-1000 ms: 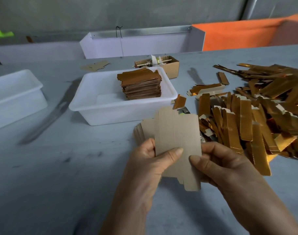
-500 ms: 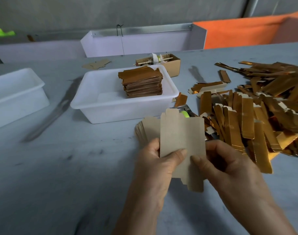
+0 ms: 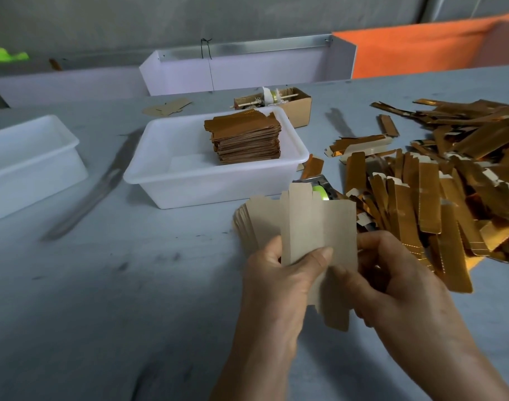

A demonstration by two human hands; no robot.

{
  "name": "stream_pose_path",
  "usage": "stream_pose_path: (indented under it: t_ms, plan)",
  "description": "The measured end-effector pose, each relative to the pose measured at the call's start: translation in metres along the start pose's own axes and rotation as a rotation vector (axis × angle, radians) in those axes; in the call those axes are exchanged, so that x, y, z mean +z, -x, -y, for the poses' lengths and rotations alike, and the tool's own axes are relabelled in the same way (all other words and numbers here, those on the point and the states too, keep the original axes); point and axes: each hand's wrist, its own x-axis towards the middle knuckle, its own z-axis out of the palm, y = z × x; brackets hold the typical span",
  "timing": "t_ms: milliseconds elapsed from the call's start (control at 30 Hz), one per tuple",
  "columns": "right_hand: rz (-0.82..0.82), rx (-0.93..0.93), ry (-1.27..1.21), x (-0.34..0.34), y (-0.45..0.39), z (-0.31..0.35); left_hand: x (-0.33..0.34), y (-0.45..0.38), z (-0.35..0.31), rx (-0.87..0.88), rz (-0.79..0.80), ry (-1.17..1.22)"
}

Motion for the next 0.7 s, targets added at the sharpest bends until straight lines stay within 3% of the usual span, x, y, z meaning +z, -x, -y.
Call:
stream_pose_path:
  t_ms: [167, 367, 567, 700]
  plan:
    - [-0.034, -0.156, -0.049, 0.006, 0.006, 0.014, 0.004, 0.0, 0.001, 0.016, -0.018, -0.014]
    - [-0.016, -0.178, -0.104, 0.009, 0.006, 0.013, -0.002, 0.003, -0.004, -0.021, 0.164, -0.035]
    - [0.05, -0.081, -0.056, 0.009, 0.004, 0.012, -0.008, 0.005, -0.007, 0.029, 0.245, -0.177]
    - [-0.061, 0.058, -0.169, 0.005, 0.001, 0.005, -0.012, 0.005, -0.009, -0.014, 0.323, -0.221]
